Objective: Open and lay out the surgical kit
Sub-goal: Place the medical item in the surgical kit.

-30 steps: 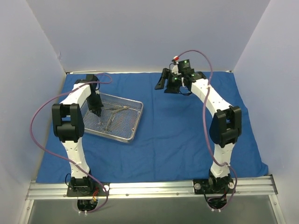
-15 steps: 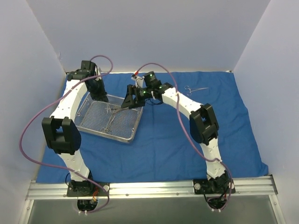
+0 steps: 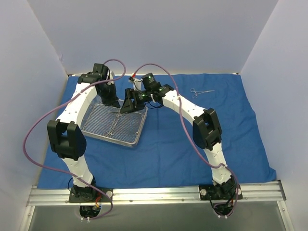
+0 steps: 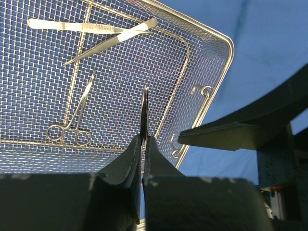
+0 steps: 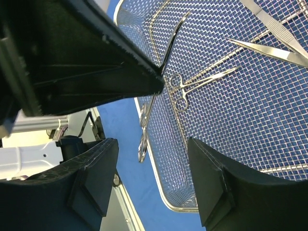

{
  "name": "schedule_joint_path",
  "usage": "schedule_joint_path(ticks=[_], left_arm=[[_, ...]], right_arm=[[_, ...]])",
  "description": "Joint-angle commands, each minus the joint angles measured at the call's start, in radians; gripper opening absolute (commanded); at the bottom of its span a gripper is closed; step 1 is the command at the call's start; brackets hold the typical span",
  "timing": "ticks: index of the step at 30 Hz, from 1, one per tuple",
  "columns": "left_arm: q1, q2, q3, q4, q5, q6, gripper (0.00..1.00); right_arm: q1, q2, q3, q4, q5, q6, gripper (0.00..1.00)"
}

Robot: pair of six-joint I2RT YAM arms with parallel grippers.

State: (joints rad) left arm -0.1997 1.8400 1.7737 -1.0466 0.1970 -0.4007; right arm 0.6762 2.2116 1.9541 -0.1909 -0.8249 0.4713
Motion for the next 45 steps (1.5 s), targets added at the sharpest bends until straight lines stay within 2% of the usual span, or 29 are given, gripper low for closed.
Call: schedule_joint_path(ticks=[1, 9, 15, 18, 19, 20, 22, 23, 24, 26, 29, 34, 38, 39, 43, 45], left_arm=[[-0.003, -0.036, 0.038, -0.004, 0.021, -0.006, 0.02], [-0.027, -0.021, 0.056, -0.001, 0.033, -0.013, 0.02], [-0.033, -0.005, 0.070, -0.001, 0.039, -0.015, 0.02], [-0.033, 0.004, 0.079, 0.003, 0.044, -0.015, 0.02], [-0.033, 0.007, 0.082, 0.002, 0.041, -0.015, 0.02], [-0.032, 0.010, 0.093, -0.003, 0.039, -0.013, 0.15], [-0.024, 0.016, 0.099, -0.004, 0.027, -0.009, 0.29], [-0.018, 0.019, 0.104, -0.010, 0.016, -0.007, 0.52], [-0.003, 0.016, 0.116, -0.013, -0.001, -0.007, 0.63], [0.020, 0.008, 0.125, -0.015, -0.039, -0.001, 0.76], [0.063, -0.013, 0.130, -0.013, -0.085, 0.022, 0.84], [0.101, -0.042, 0.038, 0.013, -0.091, 0.056, 0.85], [0.118, -0.067, -0.040, 0.056, -0.061, 0.057, 0.84], [0.121, -0.064, -0.046, 0.057, -0.053, 0.057, 0.84], [0.141, -0.033, -0.022, 0.051, -0.030, 0.059, 0.84], [0.141, -0.025, -0.008, 0.048, -0.028, 0.060, 0.84]], right_arm=[[0.011, 0.022, 0.052, -0.028, 0.004, -0.019, 0.59], [0.020, 0.057, 0.074, -0.021, -0.016, -0.013, 0.50], [0.019, 0.082, 0.083, -0.012, -0.039, -0.003, 0.38], [0.011, 0.082, 0.072, 0.007, -0.057, 0.010, 0.00], [0.008, 0.076, 0.062, 0.014, -0.059, 0.015, 0.00], [0.003, 0.071, 0.048, 0.028, -0.060, 0.023, 0.00], [-0.021, 0.053, 0.004, 0.076, -0.066, 0.065, 0.00], [-0.033, 0.045, -0.013, 0.097, -0.068, 0.085, 0.00], [-0.047, 0.024, -0.036, 0.169, -0.075, 0.114, 0.00], [-0.099, -0.007, -0.138, 0.276, -0.077, 0.237, 0.00], [-0.194, -0.073, -0.271, 0.476, -0.068, 0.387, 0.00], [-0.360, -0.211, -0.409, 0.534, 0.029, 0.441, 0.00], [-0.522, -0.323, -0.533, 0.539, 0.194, 0.466, 0.00], [-0.588, -0.351, -0.588, 0.550, 0.252, 0.496, 0.00], [-0.723, -0.383, -0.684, 0.564, 0.390, 0.535, 0.00], [-0.731, -0.371, -0.689, 0.568, 0.398, 0.536, 0.00]])
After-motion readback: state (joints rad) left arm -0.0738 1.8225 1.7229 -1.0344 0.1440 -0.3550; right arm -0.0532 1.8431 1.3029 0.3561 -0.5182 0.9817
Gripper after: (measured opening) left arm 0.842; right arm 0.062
